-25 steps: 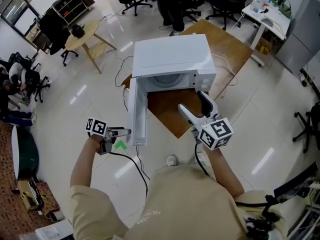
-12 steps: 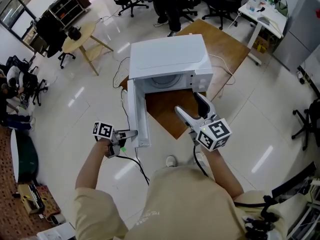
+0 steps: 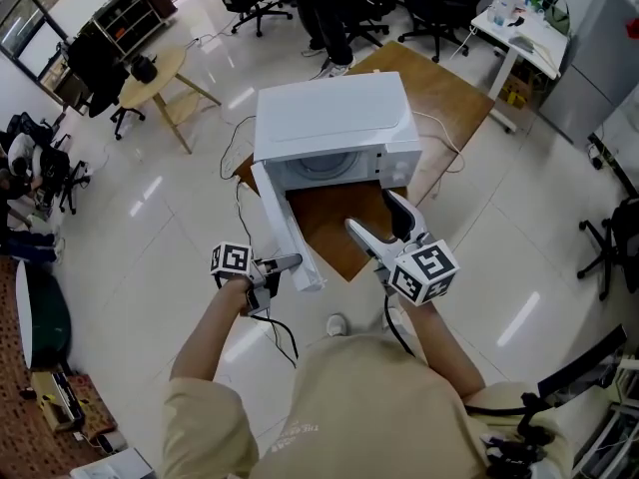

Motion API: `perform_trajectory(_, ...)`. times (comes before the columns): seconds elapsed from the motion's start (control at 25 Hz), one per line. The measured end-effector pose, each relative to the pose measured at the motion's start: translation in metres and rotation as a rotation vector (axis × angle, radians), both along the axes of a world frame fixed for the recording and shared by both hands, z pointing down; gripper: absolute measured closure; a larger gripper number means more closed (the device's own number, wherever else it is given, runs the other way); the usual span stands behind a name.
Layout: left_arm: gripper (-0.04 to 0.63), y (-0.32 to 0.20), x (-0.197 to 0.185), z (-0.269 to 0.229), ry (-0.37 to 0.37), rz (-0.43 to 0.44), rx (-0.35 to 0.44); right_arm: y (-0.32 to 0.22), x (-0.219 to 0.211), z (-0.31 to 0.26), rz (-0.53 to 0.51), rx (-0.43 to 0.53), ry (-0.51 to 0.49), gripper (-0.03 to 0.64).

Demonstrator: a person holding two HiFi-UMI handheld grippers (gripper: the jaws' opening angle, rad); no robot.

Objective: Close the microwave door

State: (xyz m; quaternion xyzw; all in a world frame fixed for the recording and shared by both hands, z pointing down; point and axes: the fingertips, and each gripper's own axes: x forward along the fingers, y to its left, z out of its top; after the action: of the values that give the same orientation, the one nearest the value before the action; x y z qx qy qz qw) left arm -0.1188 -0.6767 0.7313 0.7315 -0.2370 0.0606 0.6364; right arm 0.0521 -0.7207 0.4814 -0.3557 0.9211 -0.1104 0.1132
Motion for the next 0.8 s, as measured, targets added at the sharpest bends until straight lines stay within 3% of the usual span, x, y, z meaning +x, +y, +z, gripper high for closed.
perform_trajectory(0.4,0.247,-0.023,0.053,-0.002,0.019,-0.082,-0.055,0.007,0.014,-0.005,0.034,-0.005,-0.003,0.245)
perform_trajectory(0.8,0.25,-0.056,0.083,-0.005,0.028,-0.281,-0.053,0.011,0.027,-0.007,0.09,0.004,0.023,0.245)
